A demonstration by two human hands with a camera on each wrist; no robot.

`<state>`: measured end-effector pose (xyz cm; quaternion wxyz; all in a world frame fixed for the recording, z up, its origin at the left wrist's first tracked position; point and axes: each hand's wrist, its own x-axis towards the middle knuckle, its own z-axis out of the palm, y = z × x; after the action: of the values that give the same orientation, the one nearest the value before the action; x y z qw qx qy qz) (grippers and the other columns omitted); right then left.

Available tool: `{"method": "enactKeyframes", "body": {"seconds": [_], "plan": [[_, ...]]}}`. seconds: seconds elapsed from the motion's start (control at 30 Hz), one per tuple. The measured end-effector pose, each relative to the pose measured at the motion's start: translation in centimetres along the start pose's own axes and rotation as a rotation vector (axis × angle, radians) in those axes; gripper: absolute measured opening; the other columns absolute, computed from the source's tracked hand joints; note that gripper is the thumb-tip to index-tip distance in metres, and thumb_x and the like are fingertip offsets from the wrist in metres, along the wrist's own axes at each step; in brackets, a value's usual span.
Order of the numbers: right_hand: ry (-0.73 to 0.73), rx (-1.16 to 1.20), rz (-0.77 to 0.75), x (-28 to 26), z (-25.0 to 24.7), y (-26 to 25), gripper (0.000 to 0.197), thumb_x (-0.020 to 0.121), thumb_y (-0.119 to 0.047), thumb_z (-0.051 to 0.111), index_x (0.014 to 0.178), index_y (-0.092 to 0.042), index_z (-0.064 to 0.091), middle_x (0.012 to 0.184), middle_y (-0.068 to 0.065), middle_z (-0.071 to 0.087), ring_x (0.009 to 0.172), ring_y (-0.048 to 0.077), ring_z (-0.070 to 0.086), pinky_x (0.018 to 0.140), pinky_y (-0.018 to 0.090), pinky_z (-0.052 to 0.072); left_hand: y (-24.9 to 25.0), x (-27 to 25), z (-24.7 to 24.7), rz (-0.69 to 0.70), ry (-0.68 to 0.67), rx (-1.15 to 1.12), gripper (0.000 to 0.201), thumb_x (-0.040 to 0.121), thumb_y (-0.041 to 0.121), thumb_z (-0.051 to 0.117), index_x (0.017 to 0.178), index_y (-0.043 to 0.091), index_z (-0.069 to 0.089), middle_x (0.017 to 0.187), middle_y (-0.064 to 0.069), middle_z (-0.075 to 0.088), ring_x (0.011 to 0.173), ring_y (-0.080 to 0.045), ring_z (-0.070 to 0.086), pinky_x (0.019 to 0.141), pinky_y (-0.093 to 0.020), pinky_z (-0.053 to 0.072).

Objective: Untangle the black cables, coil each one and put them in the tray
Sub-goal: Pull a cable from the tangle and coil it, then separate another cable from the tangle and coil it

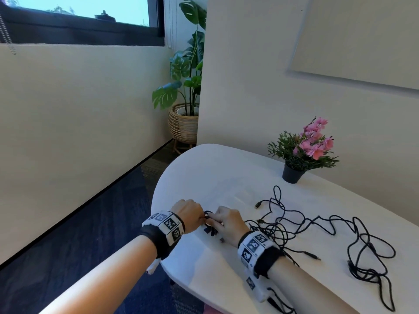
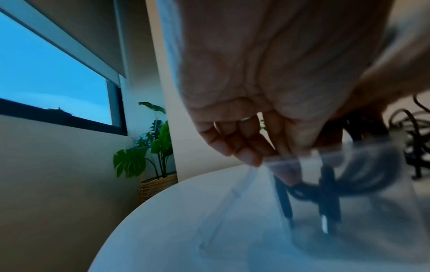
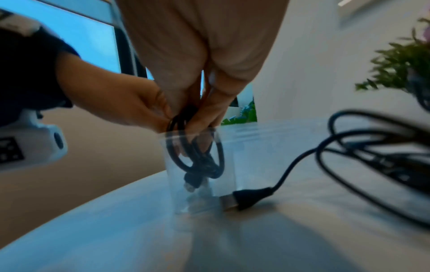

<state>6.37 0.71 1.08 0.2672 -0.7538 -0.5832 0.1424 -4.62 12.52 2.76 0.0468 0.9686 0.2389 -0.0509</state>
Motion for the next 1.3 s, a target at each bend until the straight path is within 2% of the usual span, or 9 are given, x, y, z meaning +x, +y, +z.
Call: {"method": "enactKeyframes", "body": {"seconds": [0.1, 0.17, 0.27, 0.57, 0.8, 0.93, 1.13, 1.23, 1.3], "plan": [[-0.092, -0.059, 0.012, -0.8, -0.3, 0.7, 0.029, 0.096, -0.02, 0.051, 0.121, -0.011, 0.063, 0.112, 0.013, 0.06, 0.105, 0.026, 0.054, 0.088, 0.027, 0.039, -1.6, -0.5, -0.5, -0.005, 0.096, -0.277, 0.02, 0.09, 0.034, 0.06, 0.104, 0.024, 0.07, 0.105, 0.004, 0.066, 0.082, -0.011, 0.059, 0.078, -0.027, 0.05], [-0.056, -0.051, 0.055, -1.1, -0.5, 0.9, 0.03, 0.095, -0.025, 0.053, 0.12, -0.013, 0.064, 0.12, 0.007, 0.049, 0.112, 0.02, 0.045, 0.094, 0.021, 0.035, -2.1, -0.3, 0.1, 0.031, 0.144, -0.359, 0.032, 0.09, 0.03, 0.061, 0.122, 0.025, 0.062, 0.119, 0.007, 0.057, 0.098, -0.01, 0.056, 0.093, -0.028, 0.046], [-0.024, 0.062, 0.179, -1.0, -0.8, 0.6, 0.027, 0.089, -0.024, 0.063, 0.11, -0.008, 0.069, 0.107, 0.003, 0.054, 0.097, 0.012, 0.052, 0.076, 0.008, 0.036, -1.5, -0.4, 1.3, 0.125, 0.054, -0.322, 0.036, 0.096, 0.025, 0.051, 0.132, 0.026, 0.054, 0.131, 0.006, 0.052, 0.12, -0.015, 0.047, 0.103, -0.034, 0.038], [-0.008, 0.076, 0.408, 0.0, -1.3, -0.7, 0.014, 0.062, -0.017, 0.086, 0.073, -0.017, 0.078, 0.076, 0.001, 0.074, 0.074, 0.014, 0.069, 0.074, 0.029, 0.057, -1.3, -0.7, 0.1, 0.071, 0.153, -0.143, 0.014, 0.089, 0.04, 0.06, 0.097, 0.036, 0.071, 0.103, 0.017, 0.065, 0.101, -0.008, 0.048, 0.09, -0.028, 0.032], [-0.131, -0.125, 0.524, 1.8, -1.9, -1.9, 0.022, 0.057, -0.019, 0.089, 0.074, -0.013, 0.077, 0.077, 0.001, 0.074, 0.075, 0.017, 0.069, 0.075, 0.029, 0.055, -0.8, -0.7, -1.3, 0.081, 0.037, -0.101, 0.017, 0.084, 0.046, 0.061, 0.095, 0.038, 0.07, 0.103, 0.018, 0.065, 0.1, -0.008, 0.048, 0.095, -0.031, 0.033], [-0.086, -0.207, 0.496, 2.3, -0.9, -2.2, 0.014, 0.066, -0.006, 0.079, 0.079, -0.004, 0.072, 0.075, 0.008, 0.071, 0.072, 0.024, 0.069, 0.067, 0.032, 0.058, -0.9, -1.0, -1.1, 0.059, 0.005, -0.101, 0.018, 0.087, 0.045, 0.056, 0.097, 0.038, 0.069, 0.104, 0.016, 0.065, 0.099, -0.009, 0.047, 0.094, -0.032, 0.034], [-0.065, -0.231, 0.443, 1.9, 0.2, -2.1, 0.01, 0.075, 0.002, 0.066, 0.083, 0.004, 0.071, 0.086, 0.016, 0.072, 0.084, 0.028, 0.069, 0.07, 0.039, 0.06, 0.2, -1.3, -1.4, 0.066, -0.065, 0.023, 0.025, 0.079, 0.038, 0.058, 0.096, 0.022, 0.067, 0.104, 0.003, 0.065, 0.102, -0.018, 0.054, 0.093, -0.038, 0.039], [-0.083, -0.139, 0.473, 2.3, -0.2, -1.9, 0.013, 0.072, 0.001, 0.071, 0.082, 0.009, 0.07, 0.086, 0.019, 0.072, 0.06, 0.024, 0.064, 0.056, 0.026, 0.053, -0.2, -2.0, -0.8, 0.051, -0.089, -0.018, 0.03, 0.079, 0.03, 0.062, 0.109, 0.024, 0.062, 0.115, 0.005, 0.061, 0.109, -0.018, 0.051, 0.096, -0.037, 0.037], [-0.128, -0.093, 0.479, 2.3, -0.7, -1.9, 0.013, 0.072, -0.001, 0.074, 0.079, 0.008, 0.071, 0.084, 0.017, 0.073, 0.059, 0.021, 0.059, 0.055, 0.021, 0.046, -0.1, -2.5, -0.6, 0.044, -0.067, -0.027, 0.031, 0.081, 0.027, 0.06, 0.111, 0.024, 0.063, 0.118, 0.005, 0.06, 0.111, -0.018, 0.05, 0.095, -0.034, 0.035]]}}
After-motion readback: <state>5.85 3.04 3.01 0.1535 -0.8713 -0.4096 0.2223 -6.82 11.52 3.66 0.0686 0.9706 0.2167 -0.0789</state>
